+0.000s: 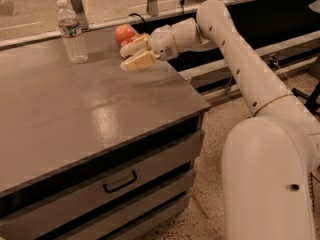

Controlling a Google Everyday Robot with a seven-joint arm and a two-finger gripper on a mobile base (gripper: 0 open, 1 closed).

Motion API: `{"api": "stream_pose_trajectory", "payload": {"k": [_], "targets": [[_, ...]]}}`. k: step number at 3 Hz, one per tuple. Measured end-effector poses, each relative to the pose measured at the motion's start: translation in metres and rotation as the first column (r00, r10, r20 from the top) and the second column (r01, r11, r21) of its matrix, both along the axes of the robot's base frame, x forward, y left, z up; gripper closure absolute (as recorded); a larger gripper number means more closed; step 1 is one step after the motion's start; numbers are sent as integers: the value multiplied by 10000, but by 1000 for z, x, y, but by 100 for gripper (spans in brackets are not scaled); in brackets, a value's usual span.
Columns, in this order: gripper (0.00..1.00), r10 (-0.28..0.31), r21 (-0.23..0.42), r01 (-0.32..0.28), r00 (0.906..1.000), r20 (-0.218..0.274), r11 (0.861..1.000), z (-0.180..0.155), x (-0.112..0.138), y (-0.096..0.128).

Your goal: Move coke can near apple

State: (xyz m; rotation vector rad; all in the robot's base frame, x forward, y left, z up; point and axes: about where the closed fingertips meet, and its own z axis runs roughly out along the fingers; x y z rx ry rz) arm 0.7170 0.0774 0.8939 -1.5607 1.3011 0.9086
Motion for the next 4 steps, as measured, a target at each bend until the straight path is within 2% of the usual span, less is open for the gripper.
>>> {"api": "stream_pose_trajectory", "payload": {"k": [1, 4], "targets": [[0, -181, 138, 184, 9997, -160, 9997, 6, 2, -16], [0, -1165, 4, 1165, 9930, -166, 9932, 10, 10, -42]]}}
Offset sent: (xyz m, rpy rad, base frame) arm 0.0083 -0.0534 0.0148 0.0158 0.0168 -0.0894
